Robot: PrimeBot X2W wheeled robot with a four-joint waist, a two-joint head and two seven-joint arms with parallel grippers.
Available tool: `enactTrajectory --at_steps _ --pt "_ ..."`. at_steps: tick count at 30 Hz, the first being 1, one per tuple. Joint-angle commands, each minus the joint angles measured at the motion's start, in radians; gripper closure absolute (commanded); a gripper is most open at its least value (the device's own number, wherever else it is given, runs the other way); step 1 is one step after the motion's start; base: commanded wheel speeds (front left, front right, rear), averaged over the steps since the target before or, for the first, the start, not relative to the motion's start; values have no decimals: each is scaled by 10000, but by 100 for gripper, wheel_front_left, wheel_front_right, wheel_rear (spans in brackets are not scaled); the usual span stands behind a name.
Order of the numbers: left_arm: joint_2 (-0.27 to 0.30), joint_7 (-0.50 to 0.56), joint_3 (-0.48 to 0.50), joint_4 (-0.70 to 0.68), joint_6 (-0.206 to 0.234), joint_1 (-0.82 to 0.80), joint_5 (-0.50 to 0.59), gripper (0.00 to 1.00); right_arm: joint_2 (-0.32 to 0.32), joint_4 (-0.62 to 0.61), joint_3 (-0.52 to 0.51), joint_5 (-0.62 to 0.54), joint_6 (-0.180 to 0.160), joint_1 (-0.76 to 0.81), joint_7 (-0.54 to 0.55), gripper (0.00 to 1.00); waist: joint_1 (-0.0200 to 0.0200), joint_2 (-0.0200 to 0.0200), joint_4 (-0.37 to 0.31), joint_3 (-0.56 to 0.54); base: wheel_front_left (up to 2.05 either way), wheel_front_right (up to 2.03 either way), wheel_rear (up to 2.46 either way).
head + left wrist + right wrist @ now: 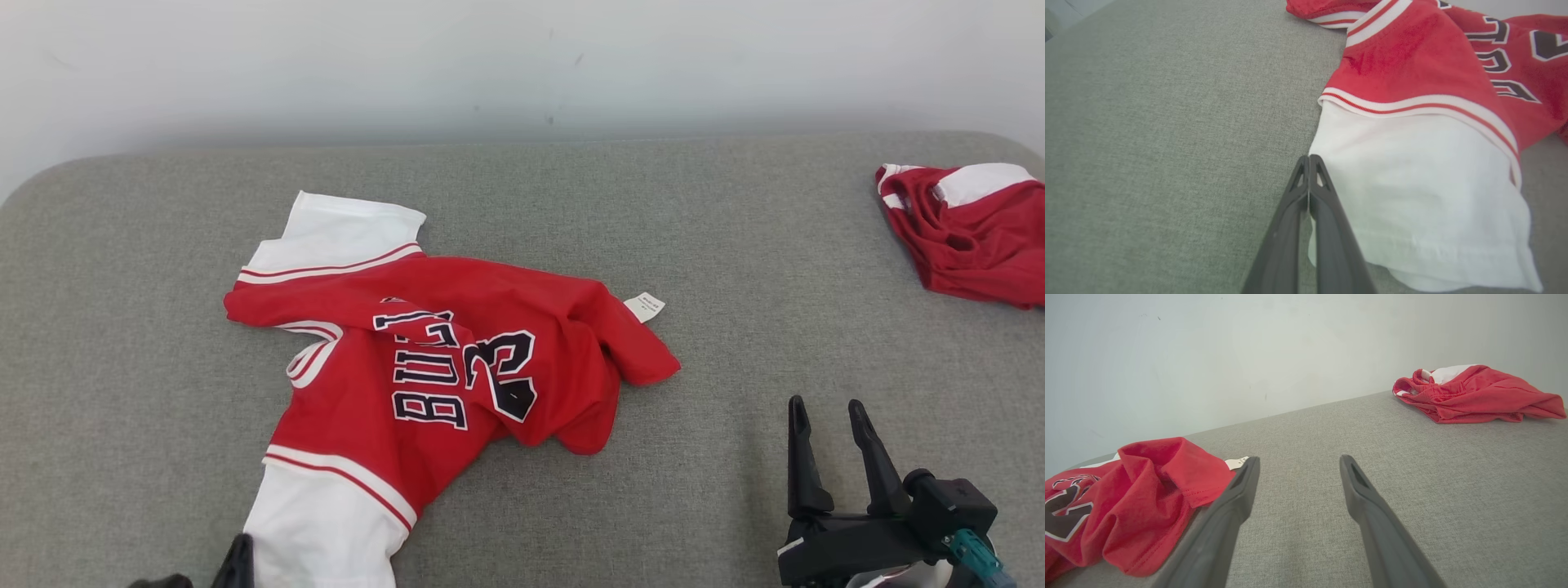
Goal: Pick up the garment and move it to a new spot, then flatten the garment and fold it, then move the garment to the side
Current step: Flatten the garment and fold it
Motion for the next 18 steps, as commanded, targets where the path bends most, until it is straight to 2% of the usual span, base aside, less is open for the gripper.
enactTrajectory --at_steps 1,6,7,8,13,18 --pt "-22 31 9 -101 90 204 -148 100 21 12 -10 52 -25 89 2 0 0 -1 13 5 0 0 0" --pt "-10 82 13 -351 289 597 -144 100 23 68 -16 7 -25 118 2 0 0 -1 58 -32 0 0 0" --pt "12 1 33 -411 354 623 -36 58 23 78 -15 3 -25 126 2 0 0 -1 66 -55 0 0 0" --pt "-12 -88 102 -494 351 608 -9 0 23 88 -15 -3 -25 135 2 0 0 -1 78 -79 0 0 0" --pt "-368 -424 779 -1147 305 643 188 0 24 142 50 -54 -25 221 2 0 0 -1 143 -257 0 0 0" --pt "-1120 -424 2355 -2483 94 803 1722 0 26 157 103 -111 -25 267 2 0 0 -1 175 -395 0 0 0"
